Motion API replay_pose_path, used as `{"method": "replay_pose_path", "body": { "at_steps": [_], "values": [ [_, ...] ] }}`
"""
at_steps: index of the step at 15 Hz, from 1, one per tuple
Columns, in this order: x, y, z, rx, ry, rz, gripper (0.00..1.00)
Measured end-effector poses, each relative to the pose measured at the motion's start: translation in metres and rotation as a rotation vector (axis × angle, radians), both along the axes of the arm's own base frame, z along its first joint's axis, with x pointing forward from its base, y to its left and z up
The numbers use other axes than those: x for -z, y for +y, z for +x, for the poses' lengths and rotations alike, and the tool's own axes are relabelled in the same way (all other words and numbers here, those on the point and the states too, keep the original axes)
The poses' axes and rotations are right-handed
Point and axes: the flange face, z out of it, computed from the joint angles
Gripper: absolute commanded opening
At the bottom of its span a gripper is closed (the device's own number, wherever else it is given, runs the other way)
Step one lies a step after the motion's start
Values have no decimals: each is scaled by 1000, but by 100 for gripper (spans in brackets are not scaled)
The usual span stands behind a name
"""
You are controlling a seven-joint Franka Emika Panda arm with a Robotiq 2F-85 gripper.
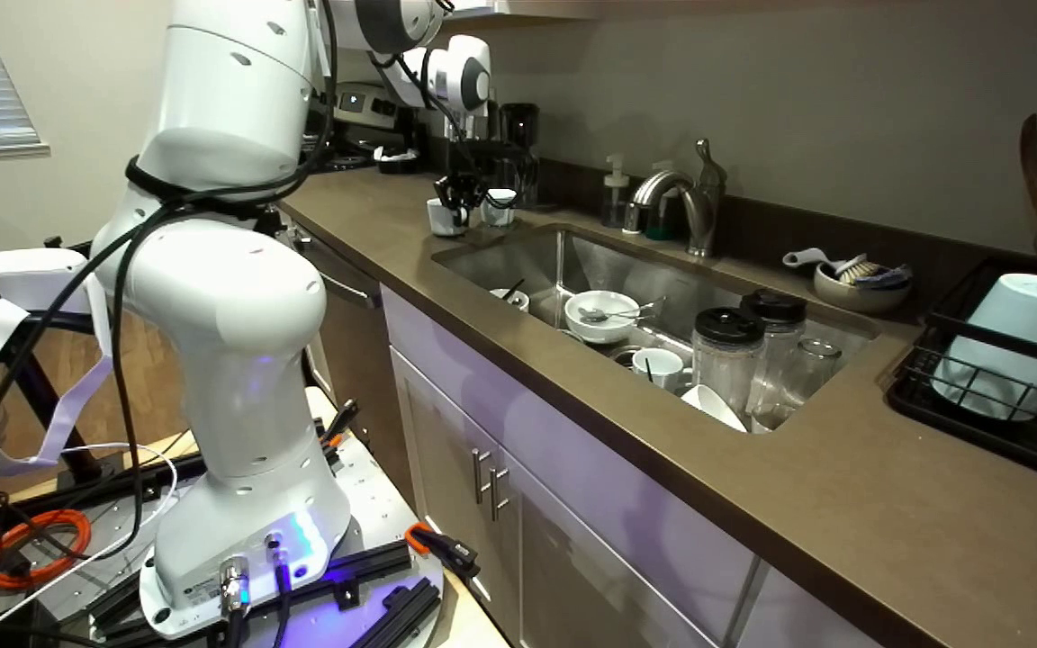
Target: Pour the water from the mug towards the edge into the sink
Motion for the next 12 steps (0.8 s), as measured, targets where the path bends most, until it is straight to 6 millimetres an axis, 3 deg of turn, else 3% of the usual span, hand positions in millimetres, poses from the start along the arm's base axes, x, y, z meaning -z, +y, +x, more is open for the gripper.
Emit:
{"method": "replay_pose_path", "body": {
  "at_steps": [7,8,9,10,12],
  "values": [
    [3,1,1,1,-3,5,7],
    [3,1,1,1,-2,4,16],
    [3,1,1,1,-2,4,42],
    [4,1,1,1,-1,4,43],
    [5,1,1,1,1,4,55]
  ]
}}
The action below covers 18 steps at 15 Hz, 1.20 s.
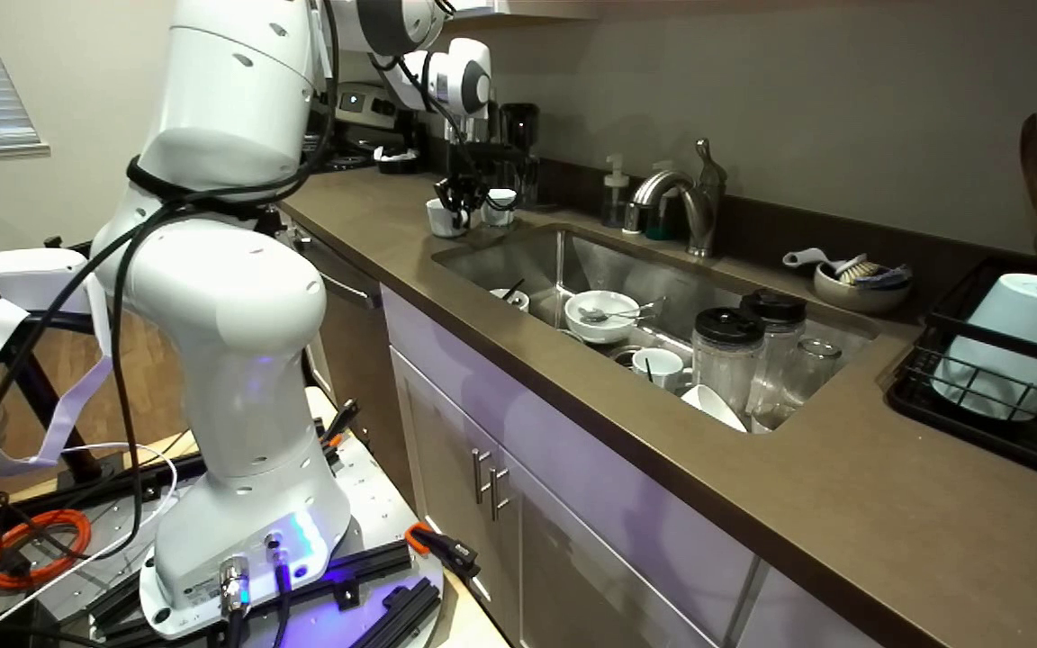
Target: Pour the water from the mug towards the edge into the sink
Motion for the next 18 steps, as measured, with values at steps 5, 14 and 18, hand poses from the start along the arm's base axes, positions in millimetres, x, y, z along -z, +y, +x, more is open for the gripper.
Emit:
{"method": "replay_pose_path", "body": {
  "at_steps": [5,14,18],
  "values": [
    [4,1,-1,-2,6,-2,86],
    [0,2,0,-2,0,3,57],
    [0,3,1,-1,-7,9,30]
  ]
}}
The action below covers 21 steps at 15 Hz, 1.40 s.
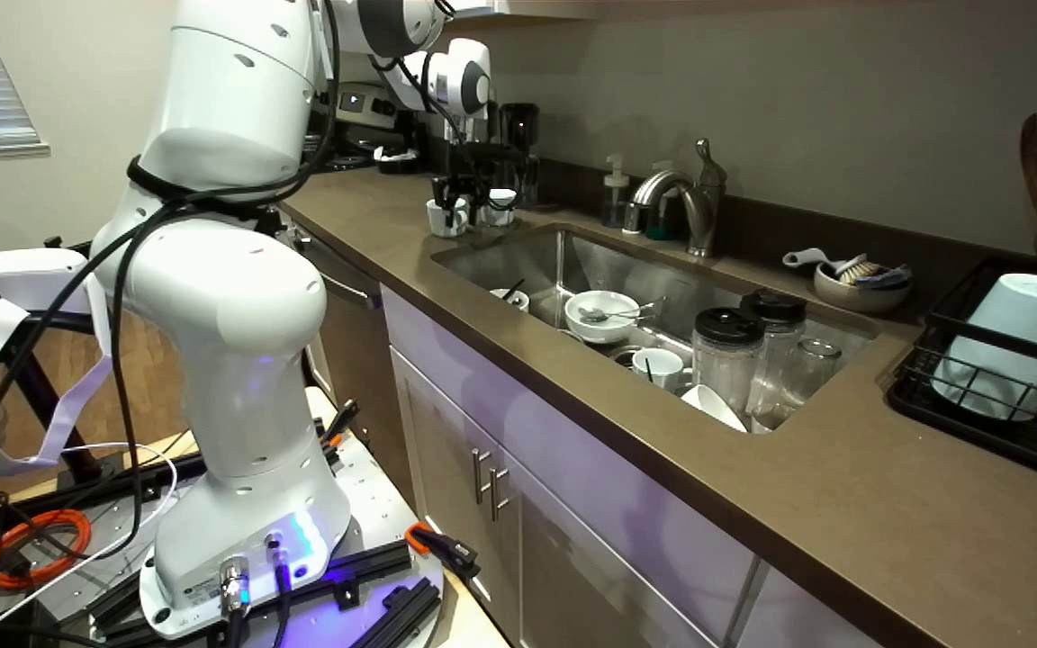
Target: Pour the water from the mug towards the edge into the sink
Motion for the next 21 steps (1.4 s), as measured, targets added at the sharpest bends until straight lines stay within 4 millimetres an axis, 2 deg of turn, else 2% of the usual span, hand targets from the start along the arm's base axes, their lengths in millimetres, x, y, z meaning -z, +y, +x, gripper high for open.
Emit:
{"method": "replay_pose_path", "body": {
  "at_steps": [2,3,4,5,6,7,15,19,20,21],
  "values": [
    [0,0,1,1,-4,3,20],
    [-1,0,1,1,-5,4,36],
    [-1,0,1,1,-5,4,30],
    [-1,0,1,2,-6,3,47],
    [-1,0,1,2,-6,3,46],
    [-1,0,1,2,-5,3,50],
    [1,-2,2,4,-1,0,98],
    [1,-2,2,5,-1,-1,100],
    [1,-2,2,5,-1,-1,75],
    [1,-2,2,4,-1,-1,75]
  ]
}}
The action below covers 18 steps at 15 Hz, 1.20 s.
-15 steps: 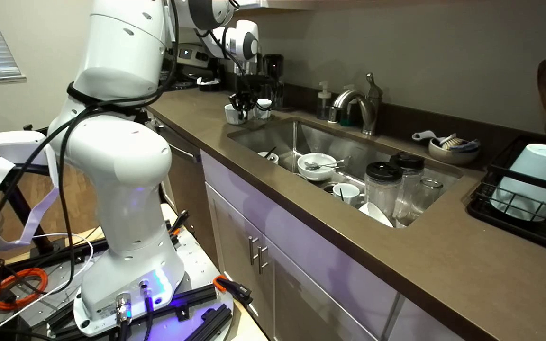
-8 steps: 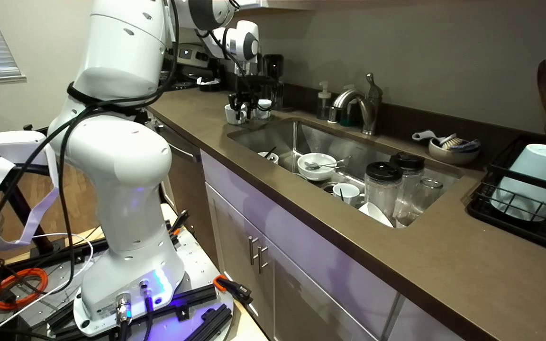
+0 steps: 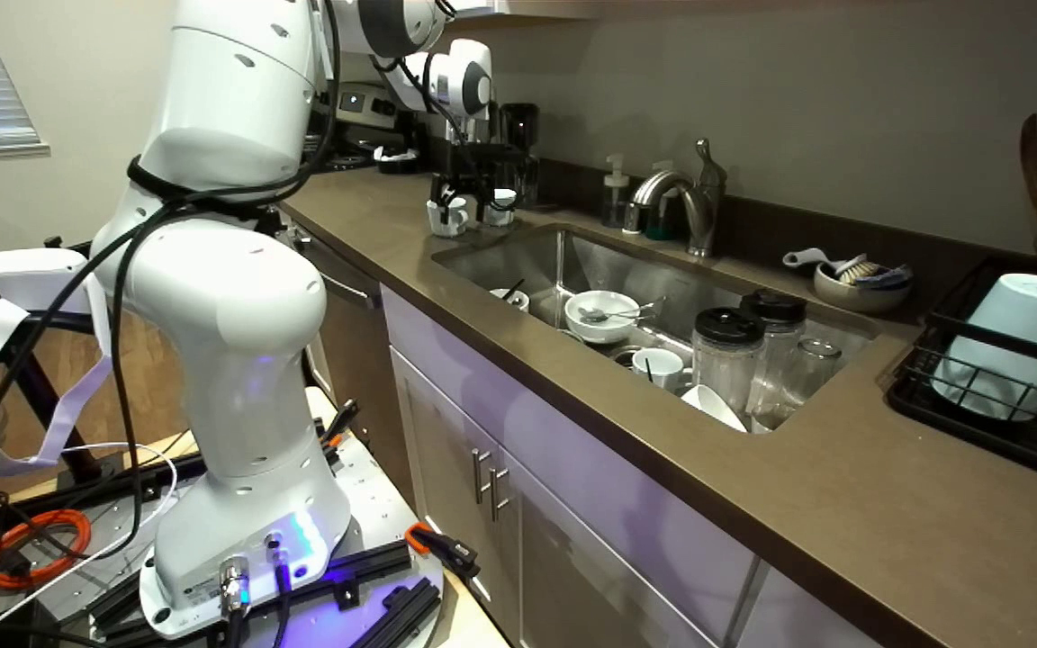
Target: Pour the water from the mug towards the edge into the sink
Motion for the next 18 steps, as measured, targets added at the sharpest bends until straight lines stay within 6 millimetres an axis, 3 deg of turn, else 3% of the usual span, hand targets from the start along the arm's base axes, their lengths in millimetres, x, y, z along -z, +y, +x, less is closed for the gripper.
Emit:
{"method": "replay_pose_path", "body": {
  "at_steps": [3,4,5,9,14,15,16,18],
  "values": [
    [0,0,0,0,0,0,56],
    [0,0,0,0,0,0,66],
    [0,0,0,-1,0,0,87],
    [0,1,0,-1,0,0,99],
    [-2,2,-1,-3,-3,3,100],
    [-3,3,-1,-3,-4,4,75],
    [-3,3,-1,-3,-5,4,74],
    [-3,3,-1,-4,-5,5,60]
  ]
}}
